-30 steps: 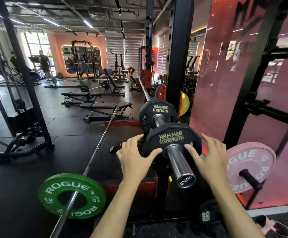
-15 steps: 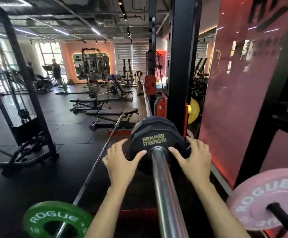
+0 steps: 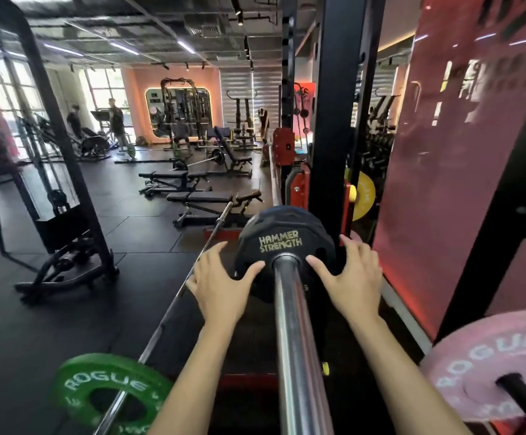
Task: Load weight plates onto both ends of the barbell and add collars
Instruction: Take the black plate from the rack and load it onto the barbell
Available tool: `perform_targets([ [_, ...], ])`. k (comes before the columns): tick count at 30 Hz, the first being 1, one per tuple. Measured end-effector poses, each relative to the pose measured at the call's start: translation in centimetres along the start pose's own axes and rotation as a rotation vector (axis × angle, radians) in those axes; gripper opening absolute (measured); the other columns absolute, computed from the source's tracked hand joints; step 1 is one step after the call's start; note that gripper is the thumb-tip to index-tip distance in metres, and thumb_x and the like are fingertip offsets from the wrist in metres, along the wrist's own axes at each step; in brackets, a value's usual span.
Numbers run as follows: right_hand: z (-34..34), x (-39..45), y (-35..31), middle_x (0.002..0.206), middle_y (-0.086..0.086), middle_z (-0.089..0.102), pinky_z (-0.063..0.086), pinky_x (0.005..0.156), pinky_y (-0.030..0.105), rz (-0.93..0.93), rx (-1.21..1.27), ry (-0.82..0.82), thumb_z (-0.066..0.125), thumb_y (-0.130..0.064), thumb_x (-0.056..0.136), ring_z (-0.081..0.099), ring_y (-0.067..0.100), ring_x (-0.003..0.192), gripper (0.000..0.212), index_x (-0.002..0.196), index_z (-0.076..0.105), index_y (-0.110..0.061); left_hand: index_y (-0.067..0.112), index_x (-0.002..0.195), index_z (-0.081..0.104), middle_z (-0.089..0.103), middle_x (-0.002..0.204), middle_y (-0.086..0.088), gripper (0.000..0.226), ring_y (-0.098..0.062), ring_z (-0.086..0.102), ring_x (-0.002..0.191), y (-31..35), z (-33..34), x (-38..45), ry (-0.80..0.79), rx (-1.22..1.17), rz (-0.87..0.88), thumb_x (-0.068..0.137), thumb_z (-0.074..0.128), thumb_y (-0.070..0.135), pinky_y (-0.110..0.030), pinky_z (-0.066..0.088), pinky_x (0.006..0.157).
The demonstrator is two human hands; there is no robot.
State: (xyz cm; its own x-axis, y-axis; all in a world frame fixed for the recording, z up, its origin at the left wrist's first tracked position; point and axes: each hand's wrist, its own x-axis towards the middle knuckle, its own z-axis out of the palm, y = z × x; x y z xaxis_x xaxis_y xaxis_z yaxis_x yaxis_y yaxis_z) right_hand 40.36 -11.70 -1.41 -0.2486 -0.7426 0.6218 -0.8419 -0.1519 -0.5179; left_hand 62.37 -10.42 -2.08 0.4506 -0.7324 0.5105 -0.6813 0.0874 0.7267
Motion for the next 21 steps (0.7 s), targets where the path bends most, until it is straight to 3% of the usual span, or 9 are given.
perform_targets([
  [8,-5.1,-8.2,-1.1,0.128,-0.005,0.053,0.041,0.101,0.041,0.05,0.096,-0.015,0.05,-0.072,0.084,0.044,0.017,0.122,0.073,0.14,0.045,-0.025,0.028,0.13,0.051,0.058,0.123,0.004,0.078,-0.021,0.051,0.117,-1.9,-5.7,-6.9,-0.044,-0.025,0.024,0.069,0.069,0.073,-0.052,0.033,0.102],
  [16,-11.2,-18.0,-2.2,0.126,-0.006,0.056,0.043,0.097,0.042,0.009,-0.032,-0.052,0.044,-0.068,0.088,0.049,0.02,0.119,0.067,0.138,0.049,-0.023,0.03,0.126,0.058,0.058,0.126,0.004,0.058,-0.023,0.048,0.121,-2.4,-11.8,-14.4,-0.169,-0.029,0.115,0.076,0.074,0.057,-0.051,0.031,0.104],
  [21,-15.3,-20.9,-3.1,0.125,-0.009,0.054,0.041,0.098,0.038,0.016,-0.026,-0.038,0.045,-0.066,0.088,0.046,0.016,0.116,0.064,0.138,0.048,-0.027,0.035,0.124,0.058,0.058,0.123,0.009,0.055,-0.02,0.049,0.117,-1.8,-14.9,-16.6,-0.196,-0.066,0.125,0.076,0.073,0.058,-0.048,0.032,0.101],
])
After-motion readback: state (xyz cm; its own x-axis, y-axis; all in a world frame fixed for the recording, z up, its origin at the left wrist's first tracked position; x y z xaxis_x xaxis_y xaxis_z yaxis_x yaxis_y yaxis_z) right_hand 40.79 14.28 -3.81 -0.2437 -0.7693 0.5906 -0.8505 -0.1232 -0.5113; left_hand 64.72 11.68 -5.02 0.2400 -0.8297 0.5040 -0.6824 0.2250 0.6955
